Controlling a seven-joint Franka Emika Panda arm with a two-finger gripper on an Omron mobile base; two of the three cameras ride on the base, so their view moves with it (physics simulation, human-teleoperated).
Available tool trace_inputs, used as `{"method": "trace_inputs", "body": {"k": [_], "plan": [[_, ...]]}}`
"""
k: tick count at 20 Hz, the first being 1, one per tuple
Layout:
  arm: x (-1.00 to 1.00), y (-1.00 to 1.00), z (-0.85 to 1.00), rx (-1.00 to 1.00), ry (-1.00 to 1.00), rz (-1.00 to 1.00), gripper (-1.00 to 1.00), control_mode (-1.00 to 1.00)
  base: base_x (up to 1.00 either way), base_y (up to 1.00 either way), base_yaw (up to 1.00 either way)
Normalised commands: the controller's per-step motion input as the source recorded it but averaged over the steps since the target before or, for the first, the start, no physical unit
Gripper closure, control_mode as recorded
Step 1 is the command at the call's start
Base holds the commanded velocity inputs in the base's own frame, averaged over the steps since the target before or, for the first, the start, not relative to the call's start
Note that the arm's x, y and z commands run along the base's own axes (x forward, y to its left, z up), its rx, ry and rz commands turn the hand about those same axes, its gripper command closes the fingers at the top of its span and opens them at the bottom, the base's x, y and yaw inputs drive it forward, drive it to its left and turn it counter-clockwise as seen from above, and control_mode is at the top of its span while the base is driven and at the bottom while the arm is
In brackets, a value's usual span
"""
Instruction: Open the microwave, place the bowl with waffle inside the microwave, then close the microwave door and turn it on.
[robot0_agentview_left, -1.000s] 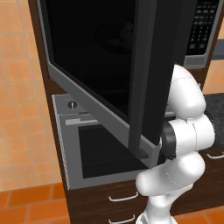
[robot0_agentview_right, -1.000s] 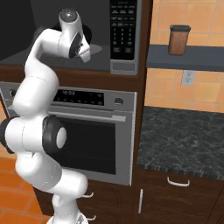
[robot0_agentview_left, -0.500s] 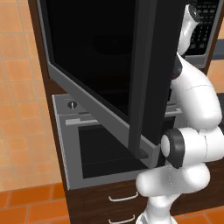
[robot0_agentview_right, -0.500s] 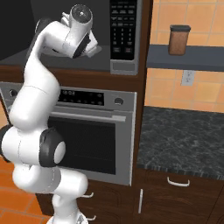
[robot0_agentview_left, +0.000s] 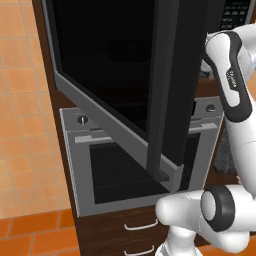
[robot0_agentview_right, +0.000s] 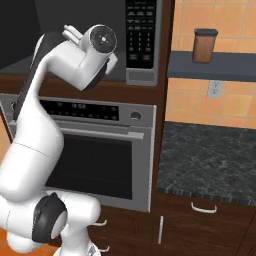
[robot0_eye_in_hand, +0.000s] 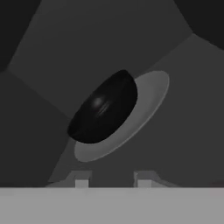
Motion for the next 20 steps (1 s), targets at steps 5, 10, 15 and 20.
{"method": "trace_inputs", "body": {"k": [5, 10, 15, 20], "plan": [[-0.58, 0.0, -0.01, -0.06, -0.19, 0.04, 1.0, -1.0, 0.0, 0.0, 0.0], [-1.0, -0.01, -0.05, -0.04, -0.18, 0.02, 1.0, -1.0, 0.0, 0.0, 0.0], [-1.0, 0.0, 0.0, -0.1, -0.23, 0.0, 1.0, -1.0, 0.0, 0.0, 0.0], [-1.0, 0.18, -0.02, -0.17, -0.25, 0.0, 1.0, -1.0, 0.0, 0.0, 0.0]]}}
